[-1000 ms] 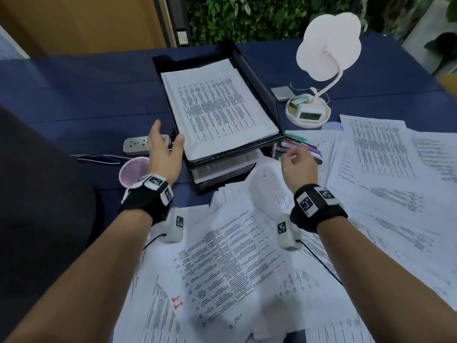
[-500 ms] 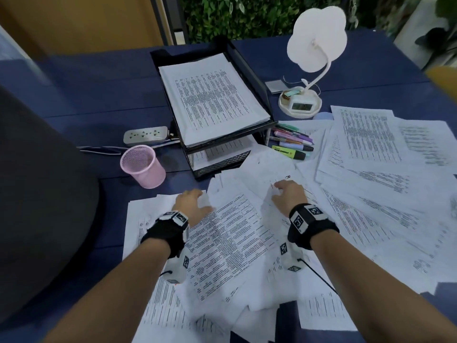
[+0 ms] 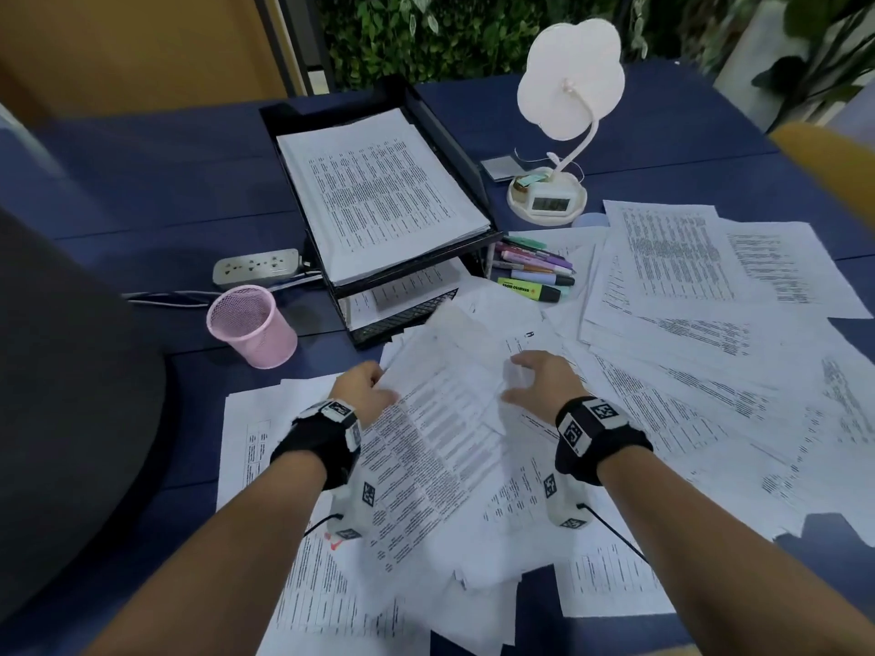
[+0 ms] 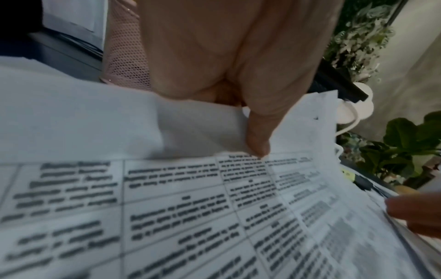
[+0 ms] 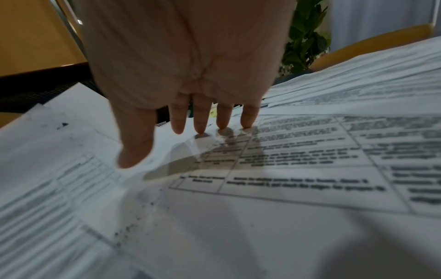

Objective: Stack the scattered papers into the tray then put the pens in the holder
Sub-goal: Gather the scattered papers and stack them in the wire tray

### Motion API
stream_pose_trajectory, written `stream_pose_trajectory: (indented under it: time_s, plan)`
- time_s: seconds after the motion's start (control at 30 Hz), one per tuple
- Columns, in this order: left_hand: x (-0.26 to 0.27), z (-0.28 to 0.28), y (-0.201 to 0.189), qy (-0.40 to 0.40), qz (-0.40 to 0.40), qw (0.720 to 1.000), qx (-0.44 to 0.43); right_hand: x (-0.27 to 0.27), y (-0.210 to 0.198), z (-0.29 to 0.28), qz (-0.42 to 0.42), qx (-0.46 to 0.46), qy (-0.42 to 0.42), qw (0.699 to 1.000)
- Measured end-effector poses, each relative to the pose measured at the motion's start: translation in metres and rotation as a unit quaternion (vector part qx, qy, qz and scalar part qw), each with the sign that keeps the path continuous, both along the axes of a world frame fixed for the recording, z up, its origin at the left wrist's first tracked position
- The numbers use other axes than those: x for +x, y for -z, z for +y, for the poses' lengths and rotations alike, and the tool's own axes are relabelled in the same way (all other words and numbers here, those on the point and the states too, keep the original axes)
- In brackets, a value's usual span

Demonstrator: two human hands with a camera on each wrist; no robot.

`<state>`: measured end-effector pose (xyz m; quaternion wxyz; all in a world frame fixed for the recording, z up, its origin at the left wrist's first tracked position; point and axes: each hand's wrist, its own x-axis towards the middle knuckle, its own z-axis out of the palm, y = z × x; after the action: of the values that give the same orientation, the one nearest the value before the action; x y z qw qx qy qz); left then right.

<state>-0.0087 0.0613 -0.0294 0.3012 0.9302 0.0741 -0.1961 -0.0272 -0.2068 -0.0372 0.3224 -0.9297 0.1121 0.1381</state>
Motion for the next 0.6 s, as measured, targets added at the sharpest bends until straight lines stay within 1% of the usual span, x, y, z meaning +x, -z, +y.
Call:
stream_pose_trajectory:
  time_s: [0.07,0.13,0.2,0.23,0.3,0.33,0.4,0.43,0.5,0.57,0.6]
  plan:
    - [0.004,0.001,-0.007,-0.037,-0.022,0.999,-0.016,-0.004,-0.003,0.001,0.014,-0.016,-0.035,0.999]
    - [0.007,0.001,-0.012,-0.066,-0.039,0.996,-0.055,-0.005,-0.005,0.004,0.041,-0.045,-0.079,0.995]
    - [0.007,0.000,-0.019,-0.059,-0.061,0.990,-0.113,-0.006,-0.006,0.006,0.059,-0.046,-0.083,0.994]
    - [0.007,0.000,-0.023,-0.047,-0.075,0.986,-0.141,-0.006,-0.008,0.007,0.060,-0.026,-0.070,0.995]
    - [0.006,0.001,-0.036,-0.014,-0.111,0.978,-0.176,-0.006,-0.012,0.008,0.049,0.061,-0.012,0.997]
    - [0.008,0.003,-0.042,-0.003,-0.133,0.973,-0.187,-0.005,-0.016,0.008,0.037,0.119,0.029,0.992]
    - [0.012,0.008,-0.056,-0.003,-0.173,0.961,-0.218,-0.001,-0.028,0.008,0.003,0.208,0.109,0.972]
    - [0.013,0.010,-0.065,-0.012,-0.183,0.953,-0.243,0.002,-0.036,0.009,-0.017,0.236,0.136,0.962]
    - [0.017,0.011,-0.082,-0.032,-0.192,0.934,-0.298,0.008,-0.052,0.011,-0.052,0.310,0.155,0.937]
    - [0.019,0.007,-0.099,-0.041,-0.205,0.916,-0.341,0.014,-0.067,0.017,-0.083,0.387,0.137,0.908]
    - [0.021,0.005,-0.106,-0.045,-0.213,0.905,-0.365,0.018,-0.075,0.020,-0.098,0.404,0.135,0.899]
